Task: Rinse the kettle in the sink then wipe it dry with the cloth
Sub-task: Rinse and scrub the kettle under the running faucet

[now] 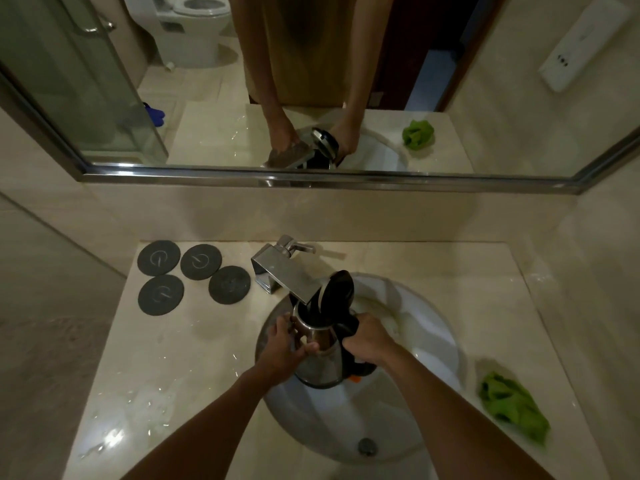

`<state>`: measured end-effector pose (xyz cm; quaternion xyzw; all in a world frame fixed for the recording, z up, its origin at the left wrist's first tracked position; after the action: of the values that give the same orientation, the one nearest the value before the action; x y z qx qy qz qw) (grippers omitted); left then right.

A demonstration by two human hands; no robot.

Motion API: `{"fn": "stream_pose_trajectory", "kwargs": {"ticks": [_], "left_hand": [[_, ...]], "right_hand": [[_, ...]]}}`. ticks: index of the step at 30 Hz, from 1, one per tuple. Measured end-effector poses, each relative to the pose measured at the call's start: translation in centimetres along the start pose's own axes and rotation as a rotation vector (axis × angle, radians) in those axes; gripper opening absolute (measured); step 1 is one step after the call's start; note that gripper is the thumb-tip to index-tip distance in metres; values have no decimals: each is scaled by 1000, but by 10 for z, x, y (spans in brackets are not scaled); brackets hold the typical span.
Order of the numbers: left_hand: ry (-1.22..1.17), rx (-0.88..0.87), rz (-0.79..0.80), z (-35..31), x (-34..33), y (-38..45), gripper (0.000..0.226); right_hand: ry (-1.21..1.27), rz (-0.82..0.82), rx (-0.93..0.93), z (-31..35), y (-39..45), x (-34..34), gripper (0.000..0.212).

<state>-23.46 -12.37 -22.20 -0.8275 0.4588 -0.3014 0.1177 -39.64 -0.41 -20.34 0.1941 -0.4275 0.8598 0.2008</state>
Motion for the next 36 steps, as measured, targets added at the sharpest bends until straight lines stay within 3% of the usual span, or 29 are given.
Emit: {"fn": "stream_pose_trajectory", "kwargs": {"ticks": [5, 13, 25, 36], "left_hand": [[3, -38, 28, 1, 0, 4, 86], [6, -57, -4, 2, -1, 5, 77], [10, -47, -5, -3, 1, -1, 84], [6, -75, -4, -4, 1, -2, 78]], "right_hand": [[-3, 17, -10, 7, -5, 2, 14], [-28, 13, -20, 12, -6, 4, 10], [27, -6, -22, 5, -13, -3, 26], [9, -11, -42, 4, -10, -6, 25]]}}
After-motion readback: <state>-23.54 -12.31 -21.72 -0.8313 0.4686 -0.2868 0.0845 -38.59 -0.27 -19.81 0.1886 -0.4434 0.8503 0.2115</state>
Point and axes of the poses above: each hand's wrist, its own y-axis towards the middle knuckle, its own x-axis out of the back of the hand, z = x × y, the point moved 5 cm from there along y, towards the middle knuckle, and after that the axes turned 1 degree about y, right-handed, at the moved point
